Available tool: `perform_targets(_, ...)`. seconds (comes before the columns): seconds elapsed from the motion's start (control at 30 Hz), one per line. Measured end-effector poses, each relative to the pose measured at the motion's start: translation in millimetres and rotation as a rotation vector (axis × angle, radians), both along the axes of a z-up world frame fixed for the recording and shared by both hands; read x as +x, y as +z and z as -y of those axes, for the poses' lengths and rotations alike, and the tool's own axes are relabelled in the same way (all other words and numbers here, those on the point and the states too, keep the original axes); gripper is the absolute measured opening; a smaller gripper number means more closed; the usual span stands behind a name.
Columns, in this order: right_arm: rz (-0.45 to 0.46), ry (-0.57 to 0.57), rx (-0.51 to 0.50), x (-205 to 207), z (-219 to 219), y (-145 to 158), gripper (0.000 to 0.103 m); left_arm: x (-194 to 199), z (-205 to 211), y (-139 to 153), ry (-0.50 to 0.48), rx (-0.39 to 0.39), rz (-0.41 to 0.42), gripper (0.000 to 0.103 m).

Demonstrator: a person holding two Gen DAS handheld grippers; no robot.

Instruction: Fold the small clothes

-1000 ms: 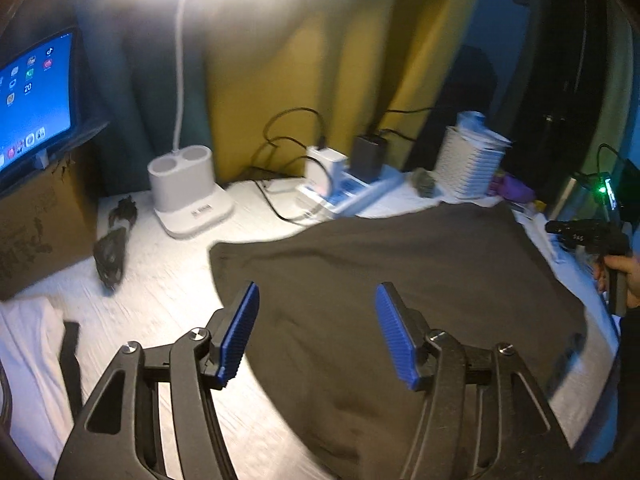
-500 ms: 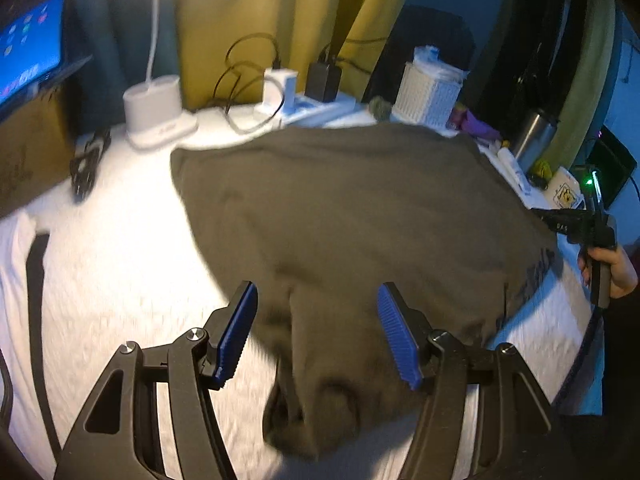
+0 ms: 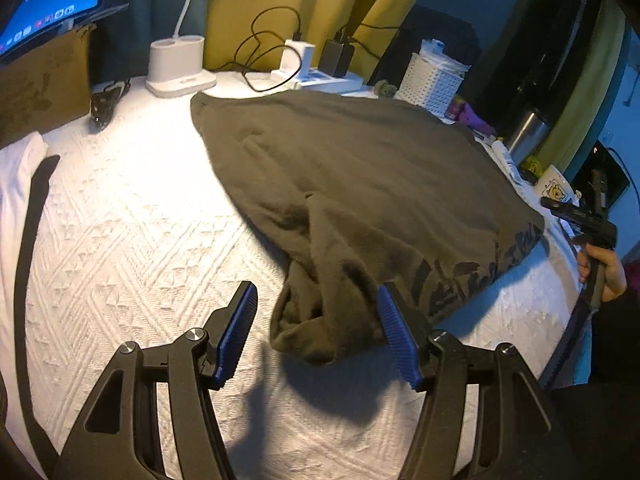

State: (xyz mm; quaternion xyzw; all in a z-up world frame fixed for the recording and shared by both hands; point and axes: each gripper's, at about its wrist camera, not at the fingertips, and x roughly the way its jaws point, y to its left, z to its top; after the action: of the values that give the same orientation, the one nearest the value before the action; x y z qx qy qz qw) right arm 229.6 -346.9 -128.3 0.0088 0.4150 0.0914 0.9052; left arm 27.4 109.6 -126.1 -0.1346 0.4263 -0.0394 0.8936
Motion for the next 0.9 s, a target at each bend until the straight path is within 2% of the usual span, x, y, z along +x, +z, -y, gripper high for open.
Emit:
perform_targets(0.07,-0.012,0.012,0.053,-7.9,2.7,-2.9,0.089,0.6,-3.8,-6.1,0.01,-0.021,-0.001,0.062)
perform_targets(0.1,-0.024,0.018,0.068,-10.2,2.3,-7.1,0.085,-0.3,-4.8,-7.3,0.011,-0.021,-0.004,0.062)
perform_targets(0.13,-0.041,0.027,0.077,-11.8,-0.1,-11.7,0.075,-0.3,-4.1,-8.2,0.011,-0.01,-0.009,0.061)
perform_targets(0.17,-0.056,0.033,0.079,-12.9,-2.7,-15.7,0.071,-1.2,-3.0,-8.5,0.01,0.009,-0.015,0.058)
perform_targets(0.23,-0.043,0.043,0.072,-19.7,-9.1,-17.4,0.07,-4.6,-2.3,-7.2,-0.011,0.023,-0.011,0.054)
perform_targets(0.33,-0.032,0.061,0.08,-29.6,-18.2,-19.7,0.068,-8.3,-6.6,-5.5,-0.015,0.028,-0.006,0.054)
perform_targets(0.37,-0.022,0.06,0.077,-30.6,-20.1,-20.8,0.063,-8.3,-7.6,-5.6,-0.015,0.019,-0.003,0.054)
perform_targets(0.5,-0.022,0.043,0.081,-31.8,-33.1,-23.1,0.062,-2.8,1.8,-10.9,-0.046,0.025,-0.005,0.054)
perform_targets(0.53,-0.024,0.036,0.063,-32.1,-38.7,-22.9,0.06,-1.2,4.8,-12.6,-0.054,0.031,-0.01,0.054)
perform_targets(0.57,-0.026,0.033,0.064,-32.1,-42.8,-23.5,0.05,-0.2,7.6,-15.2,-0.063,0.032,-0.011,0.054)
perform_targets(0.6,-0.034,0.033,0.077,-32.4,-45.4,-24.7,0.049,-1.1,9.6,-15.1,-0.066,0.04,0.006,0.053)
perform_targets(0.63,-0.025,0.031,0.068,-33.8,-50.2,-25.2,0.042,-1.4,10.1,-15.4,-0.073,0.038,0.009,0.044)
perform_targets(0.67,-0.025,0.04,0.06,-34.7,-53.8,-26.7,0.029,-1.1,10.3,-15.6,-0.078,0.04,0.005,0.017)
perform_targets(0.73,-0.033,0.07,0.074,-35.0,-59.0,-28.4,0.007,-2.3,6.9,-13.2,-0.067,0.032,0.001,0.013)
perform_targets(0.9,-0.016,0.067,0.028,-34.0,-49.4,-14.5,0.005,-13.6,-8.6,18.2,-0.004,-0.009,0.071,0.011)
